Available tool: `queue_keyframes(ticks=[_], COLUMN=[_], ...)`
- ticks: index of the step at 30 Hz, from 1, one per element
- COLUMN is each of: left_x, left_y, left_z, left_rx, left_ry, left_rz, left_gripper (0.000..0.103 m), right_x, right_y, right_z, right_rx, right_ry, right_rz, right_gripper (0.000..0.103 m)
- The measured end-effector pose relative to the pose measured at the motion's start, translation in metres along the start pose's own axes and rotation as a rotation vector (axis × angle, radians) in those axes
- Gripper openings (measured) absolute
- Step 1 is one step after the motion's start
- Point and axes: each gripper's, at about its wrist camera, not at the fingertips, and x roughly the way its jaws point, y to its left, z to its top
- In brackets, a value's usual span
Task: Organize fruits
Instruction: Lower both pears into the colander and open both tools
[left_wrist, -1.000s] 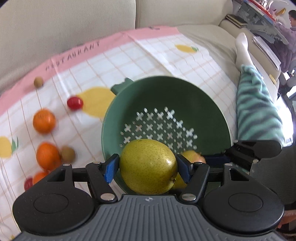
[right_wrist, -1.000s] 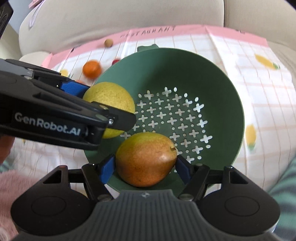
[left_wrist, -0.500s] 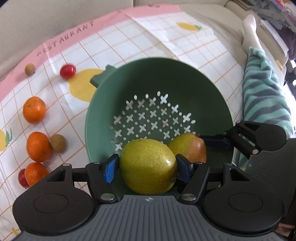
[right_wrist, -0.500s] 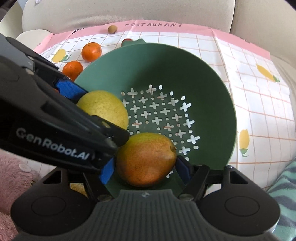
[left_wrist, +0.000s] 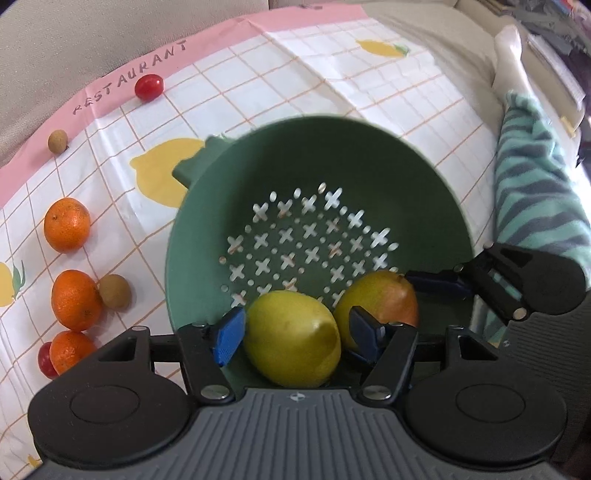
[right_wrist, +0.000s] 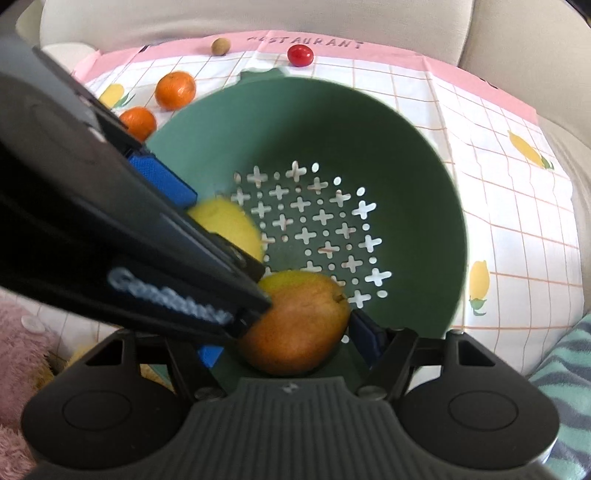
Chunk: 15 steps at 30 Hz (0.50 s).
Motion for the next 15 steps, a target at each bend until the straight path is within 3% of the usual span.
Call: queue_keyframes(ticks=[7, 15], left_x=[-0.019, -0.05], left_y=[0.002, 0.004], left_z=[-0.006, -0.023], left_rx=[-0.018, -0.039], left_ry=[-0.06, -0.168], left_rz=[-0.007, -0.013], left_gripper=[0.075, 0.075], right_x=[-0.007, -0.024], right_y=[-0.003, -0.002], right_z=[0.004, 0.004], right_rx=[0.039, 0.062], right_ry=[-0.013, -0.083], right_rz=[0.004, -0.048], right_gripper=[0.07, 0.077])
